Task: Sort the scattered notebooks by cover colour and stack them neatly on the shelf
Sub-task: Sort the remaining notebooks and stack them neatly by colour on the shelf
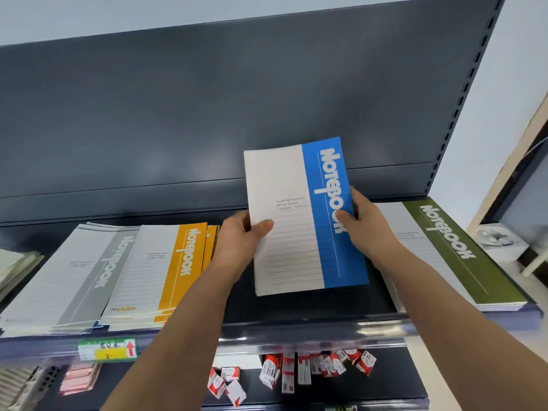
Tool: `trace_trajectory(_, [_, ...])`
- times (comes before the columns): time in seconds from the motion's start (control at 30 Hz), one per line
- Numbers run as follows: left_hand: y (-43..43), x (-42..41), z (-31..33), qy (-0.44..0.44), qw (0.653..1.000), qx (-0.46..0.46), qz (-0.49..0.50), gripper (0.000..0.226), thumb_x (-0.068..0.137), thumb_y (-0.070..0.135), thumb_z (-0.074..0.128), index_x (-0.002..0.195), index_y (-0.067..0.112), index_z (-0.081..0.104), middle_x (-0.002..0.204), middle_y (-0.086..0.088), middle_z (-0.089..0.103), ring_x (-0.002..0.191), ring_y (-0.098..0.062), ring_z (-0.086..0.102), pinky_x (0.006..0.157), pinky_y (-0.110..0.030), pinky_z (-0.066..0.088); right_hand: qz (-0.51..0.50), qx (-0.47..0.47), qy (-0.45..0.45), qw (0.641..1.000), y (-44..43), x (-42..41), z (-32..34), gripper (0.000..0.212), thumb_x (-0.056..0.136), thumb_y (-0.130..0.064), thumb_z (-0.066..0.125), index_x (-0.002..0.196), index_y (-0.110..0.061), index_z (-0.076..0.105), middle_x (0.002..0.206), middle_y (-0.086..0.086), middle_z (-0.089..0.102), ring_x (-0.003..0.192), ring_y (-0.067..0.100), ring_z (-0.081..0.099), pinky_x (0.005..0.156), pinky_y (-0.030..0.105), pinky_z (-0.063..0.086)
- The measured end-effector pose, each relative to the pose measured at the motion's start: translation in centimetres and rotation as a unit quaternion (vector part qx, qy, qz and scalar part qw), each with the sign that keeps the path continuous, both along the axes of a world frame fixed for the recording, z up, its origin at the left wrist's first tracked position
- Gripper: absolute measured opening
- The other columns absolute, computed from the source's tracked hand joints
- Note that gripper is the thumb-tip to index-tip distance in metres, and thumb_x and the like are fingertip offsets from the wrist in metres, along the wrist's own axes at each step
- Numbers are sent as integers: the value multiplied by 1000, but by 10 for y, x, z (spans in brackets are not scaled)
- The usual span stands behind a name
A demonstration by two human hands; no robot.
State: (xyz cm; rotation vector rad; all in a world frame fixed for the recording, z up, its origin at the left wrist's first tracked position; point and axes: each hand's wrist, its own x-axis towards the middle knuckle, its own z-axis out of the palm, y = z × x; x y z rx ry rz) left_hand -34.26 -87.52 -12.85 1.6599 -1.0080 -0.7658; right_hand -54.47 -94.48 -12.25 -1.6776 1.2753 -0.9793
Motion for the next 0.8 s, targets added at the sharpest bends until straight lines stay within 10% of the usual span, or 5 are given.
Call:
trace_trajectory(0.33, [-10, -6, -34, -119, 971, 208, -9, 32, 87, 32, 69, 105, 9, 59, 104, -9, 67, 89, -24, 68, 75, -40, 59, 13, 141, 266, 953, -6, 10, -32, 28, 98, -15, 48, 123, -2, 43, 122, 16, 56, 98, 25, 55, 78, 31, 42])
trace_trajectory(0.8, [-8, -11, -25, -369, 902, 223, 3, 57, 81, 48, 70, 127, 20, 50, 121, -2, 55, 101, -22, 61, 75, -31, 53, 2, -43, 509, 860, 10, 14, -25, 38, 94, -24, 56, 132, -17, 51, 126, 10, 50, 115, 29, 50, 87, 37, 47])
